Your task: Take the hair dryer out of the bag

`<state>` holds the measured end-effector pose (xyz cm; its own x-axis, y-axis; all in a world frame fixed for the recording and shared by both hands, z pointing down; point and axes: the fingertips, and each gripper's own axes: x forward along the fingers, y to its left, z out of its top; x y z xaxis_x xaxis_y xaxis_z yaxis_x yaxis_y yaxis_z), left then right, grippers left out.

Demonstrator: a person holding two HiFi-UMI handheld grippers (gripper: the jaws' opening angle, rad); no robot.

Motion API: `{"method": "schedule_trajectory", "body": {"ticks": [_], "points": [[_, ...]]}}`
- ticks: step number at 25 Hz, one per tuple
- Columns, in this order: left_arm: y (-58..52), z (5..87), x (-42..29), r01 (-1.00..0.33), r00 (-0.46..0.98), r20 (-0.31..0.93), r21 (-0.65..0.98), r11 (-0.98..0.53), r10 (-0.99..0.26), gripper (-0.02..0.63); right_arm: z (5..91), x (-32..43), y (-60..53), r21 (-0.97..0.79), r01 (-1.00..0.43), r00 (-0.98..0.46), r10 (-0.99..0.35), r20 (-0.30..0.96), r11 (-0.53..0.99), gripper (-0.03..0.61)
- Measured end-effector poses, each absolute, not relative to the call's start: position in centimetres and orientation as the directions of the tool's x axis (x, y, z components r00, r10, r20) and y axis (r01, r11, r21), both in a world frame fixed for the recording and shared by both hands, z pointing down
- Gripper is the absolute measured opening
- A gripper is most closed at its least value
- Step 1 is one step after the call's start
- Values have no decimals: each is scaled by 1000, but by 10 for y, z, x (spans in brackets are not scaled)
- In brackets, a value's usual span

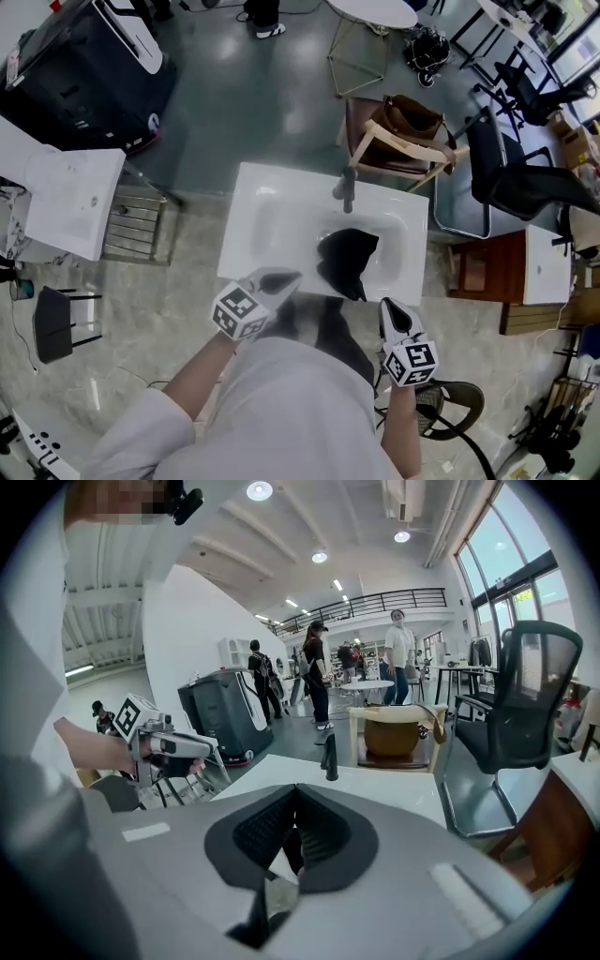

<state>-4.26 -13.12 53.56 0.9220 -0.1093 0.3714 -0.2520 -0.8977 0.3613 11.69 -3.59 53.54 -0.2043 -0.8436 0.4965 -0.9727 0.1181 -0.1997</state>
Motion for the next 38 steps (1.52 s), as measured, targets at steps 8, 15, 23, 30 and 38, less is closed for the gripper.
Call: {"method": "schedule_trajectory", "body": {"ticks": [8, 15, 23, 30, 38], "points": [[-139, 540, -16, -327, 912, 360, 355, -876, -194, 3, 558, 135, -67, -227, -943, -330, -784, 526, 244, 5], [-143, 578, -2, -423, 874, 417, 402, -812, -249, 3, 609, 138, -85, -277, -892, -451, -666, 594, 358, 7], [-145, 612, 12, -492, 833, 483, 419, -763, -271, 3, 665, 131, -101, -361, -815, -571, -517, 638, 453, 44], [-139, 633, 15, -546, 795, 536, 430, -719, -284, 3, 718, 113, -108, -405, -743, -633, -363, 684, 532, 76], [-134, 649, 23, -591, 762, 577, 436, -679, -294, 3, 760, 98, -100, -413, -649, -649, -183, 738, 639, 144]]}}
